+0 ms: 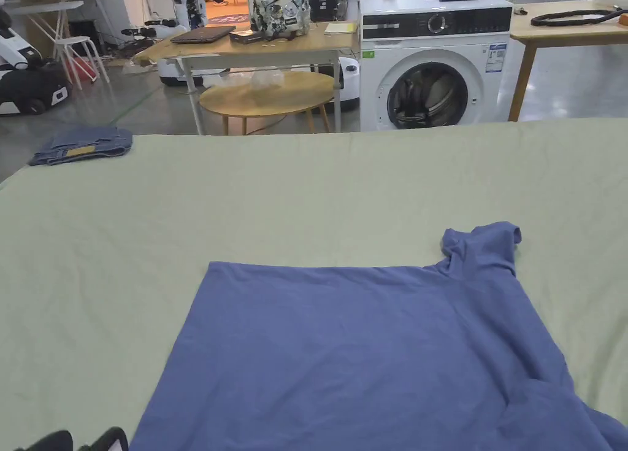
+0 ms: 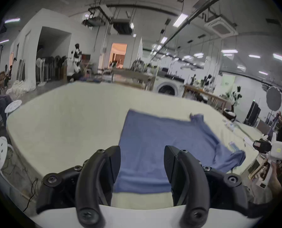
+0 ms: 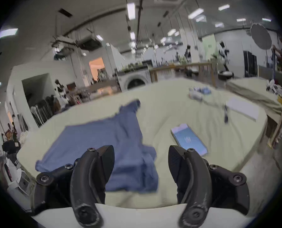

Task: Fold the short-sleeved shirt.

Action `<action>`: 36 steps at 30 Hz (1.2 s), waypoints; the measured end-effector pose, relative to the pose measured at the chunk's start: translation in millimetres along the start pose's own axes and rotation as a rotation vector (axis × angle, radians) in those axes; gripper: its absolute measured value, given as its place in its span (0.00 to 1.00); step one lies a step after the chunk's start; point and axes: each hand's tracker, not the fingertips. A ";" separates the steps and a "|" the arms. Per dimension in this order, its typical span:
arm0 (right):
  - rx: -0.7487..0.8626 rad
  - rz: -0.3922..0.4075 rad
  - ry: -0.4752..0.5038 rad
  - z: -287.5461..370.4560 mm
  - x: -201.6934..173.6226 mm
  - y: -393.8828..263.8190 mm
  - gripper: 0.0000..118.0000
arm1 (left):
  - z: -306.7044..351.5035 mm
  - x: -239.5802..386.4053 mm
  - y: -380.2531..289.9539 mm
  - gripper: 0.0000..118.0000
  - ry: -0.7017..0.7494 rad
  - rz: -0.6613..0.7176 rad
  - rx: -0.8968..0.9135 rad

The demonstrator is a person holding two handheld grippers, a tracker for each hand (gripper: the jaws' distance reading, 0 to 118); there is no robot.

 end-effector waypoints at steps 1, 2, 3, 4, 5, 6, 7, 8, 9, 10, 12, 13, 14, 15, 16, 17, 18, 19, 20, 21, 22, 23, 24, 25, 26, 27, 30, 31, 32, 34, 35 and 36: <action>0.020 0.013 0.029 -2.5 -5.7 7.0 0.59 | 1.5 8.1 8.5 0.46 -0.018 -0.022 0.032; 0.030 0.032 0.071 -5.5 -14.9 15.9 0.55 | 3.8 16.1 17.3 0.46 -0.040 -0.042 0.060; 0.029 0.045 0.121 -9.3 -22.9 23.6 0.40 | 4.5 23.1 24.7 0.42 -0.063 -0.062 0.073; 0.032 0.060 0.152 -14.2 -32.1 29.6 0.25 | 5.1 31.0 32.0 0.33 -0.055 -0.071 0.096; 0.044 0.076 0.156 -19.7 -42.4 33.3 0.14 | 4.6 37.2 37.9 0.17 -0.052 -0.062 0.096; 0.048 0.098 0.163 -24.5 -49.9 35.8 0.02 | 4.0 42.7 43.0 0.00 -0.061 -0.059 0.111; 0.042 0.115 0.174 -29.9 -56.4 37.3 0.00 | 2.6 45.7 45.1 0.00 -0.067 -0.056 0.113; 0.045 0.130 0.176 -33.7 -63.1 38.2 0.00 | 2.5 48.3 47.1 0.00 -0.088 -0.062 0.168; 0.034 0.151 0.191 -39.4 -64.0 37.6 0.00 | 0.4 47.8 48.0 0.00 -0.114 -0.061 0.141; 0.010 0.163 0.203 -44.0 -68.1 38.9 0.00 | -1.9 48.2 48.6 0.00 -0.108 -0.057 0.119; -0.014 0.187 0.189 -49.5 -75.3 39.0 0.00 | -4.6 47.1 48.6 0.00 -0.097 -0.065 0.120; -0.019 0.199 0.196 -50.8 -77.6 34.2 0.00 | -6.1 42.8 48.0 0.00 -0.093 -0.068 0.100; -0.021 0.207 0.194 -50.6 -78.6 32.8 0.00 | -7.1 38.1 46.6 0.00 -0.067 -0.068 0.092; -0.027 0.214 0.190 -50.1 -78.9 31.6 0.00 | -8.6 32.1 44.5 0.00 -0.036 -0.063 0.073; -0.034 0.219 0.189 -49.1 -77.8 30.3 0.00 | -12.8 23.5 42.0 0.00 -0.003 -0.048 0.038; -0.043 0.222 0.189 -47.6 -75.8 28.0 0.00 | -20.2 12.1 38.4 0.12 0.001 -0.026 -0.035; -0.051 0.223 0.190 -46.4 -73.2 25.8 0.00 | -26.7 0.9 30.7 0.32 0.008 -0.013 -0.093; -0.062 0.221 0.189 -45.4 -69.7 22.9 0.00 | -34.6 -11.4 20.9 0.34 0.005 0.005 -0.128; -0.082 0.217 0.188 -45.1 -65.8 20.4 0.00 | -41.2 -22.5 9.0 0.35 0.014 0.027 -0.172; -0.099 0.211 0.180 -44.8 -62.8 17.6 0.00 | -46.0 -31.9 -1.3 0.35 0.003 0.053 -0.193; -0.120 0.203 0.167 -44.3 -58.6 15.0 0.00 | -49.1 -45.2 -11.2 0.35 -0.008 0.090 -0.237; -0.138 0.193 0.158 -43.7 -54.5 13.1 0.00 | -52.6 -52.1 -21.8 0.35 -0.006 0.112 -0.250; -0.156 0.183 0.147 -42.8 -50.3 10.6 0.00 | -58.1 -60.1 -33.3 0.35 0.003 0.136 -0.290; -0.162 0.174 0.141 -41.9 -47.1 9.0 0.00 | -61.5 -64.3 -40.7 0.35 0.018 0.149 -0.302; -0.167 0.165 0.133 -40.6 -43.4 7.3 0.00 | -66.0 -68.5 -49.2 0.35 0.047 0.162 -0.316; -0.173 0.153 0.123 -39.1 -38.9 5.7 0.00 | -70.5 -72.1 -56.1 0.35 0.075 0.172 -0.339; -0.197 0.090 0.098 -36.6 -25.3 2.8 0.00 | -85.0 -74.6 -70.0 0.32 0.074 0.177 -0.425; -0.202 0.073 0.084 -35.4 -20.7 1.8 0.00 | -89.2 -73.5 -75.0 0.24 0.065 0.169 -0.463; -0.205 0.059 0.071 -34.2 -16.7 0.9 0.00 | -90.9 -70.5 -79.6 0.14 0.072 0.138 -0.476; -0.210 0.031 0.042 -31.1 -9.3 -1.1 0.00 | -92.9 -61.3 -85.0 0.02 0.079 0.047 -0.455; -0.211 0.023 0.026 -28.8 -6.0 -2.1 0.00 | -97.2 -60.4 -85.9 0.02 0.084 0.044 -0.475; -0.209 0.013 0.007 -25.9 -2.3 -3.5 0.00 | -99.7 -60.0 -85.8 0.01 0.093 0.050 -0.473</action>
